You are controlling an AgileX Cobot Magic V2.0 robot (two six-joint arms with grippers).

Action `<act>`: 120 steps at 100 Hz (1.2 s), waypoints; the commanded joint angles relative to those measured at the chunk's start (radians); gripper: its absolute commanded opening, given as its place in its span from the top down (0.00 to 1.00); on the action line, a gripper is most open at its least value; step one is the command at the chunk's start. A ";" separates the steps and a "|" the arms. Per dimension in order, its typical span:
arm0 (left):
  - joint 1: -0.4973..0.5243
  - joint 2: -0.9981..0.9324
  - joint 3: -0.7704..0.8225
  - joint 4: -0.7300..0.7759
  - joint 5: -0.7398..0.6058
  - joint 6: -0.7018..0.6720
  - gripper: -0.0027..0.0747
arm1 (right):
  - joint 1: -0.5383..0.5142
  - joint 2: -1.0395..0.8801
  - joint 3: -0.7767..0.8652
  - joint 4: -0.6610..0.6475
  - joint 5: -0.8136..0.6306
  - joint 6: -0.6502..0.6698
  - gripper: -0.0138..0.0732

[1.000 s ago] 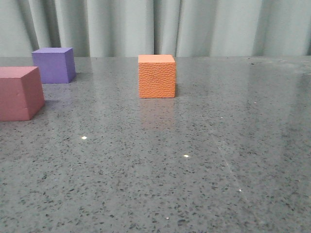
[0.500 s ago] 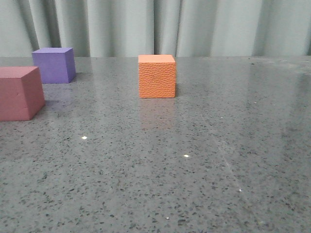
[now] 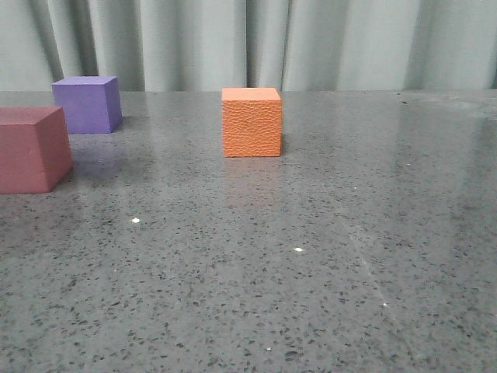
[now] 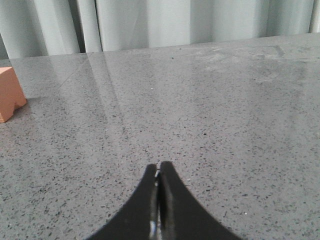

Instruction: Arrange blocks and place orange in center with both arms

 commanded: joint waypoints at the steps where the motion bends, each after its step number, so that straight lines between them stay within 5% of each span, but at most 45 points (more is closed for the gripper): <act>1: -0.093 0.074 -0.087 0.110 -0.076 -0.160 0.11 | -0.006 -0.025 -0.013 0.002 -0.085 -0.007 0.92; 19: -0.260 0.283 -0.235 0.394 -0.041 -0.487 0.11 | -0.006 -0.025 -0.013 0.002 -0.085 -0.007 0.92; 40: -0.381 0.495 -0.423 0.527 0.046 -0.660 0.12 | -0.006 -0.025 -0.013 0.002 -0.085 -0.007 0.92; 65: -0.429 0.656 -0.602 0.544 0.143 -0.693 0.12 | -0.006 -0.025 -0.013 0.002 -0.085 -0.007 0.92; 120: -0.438 0.724 -0.609 0.490 0.177 -0.693 0.12 | -0.006 -0.025 -0.013 0.002 -0.085 -0.007 0.92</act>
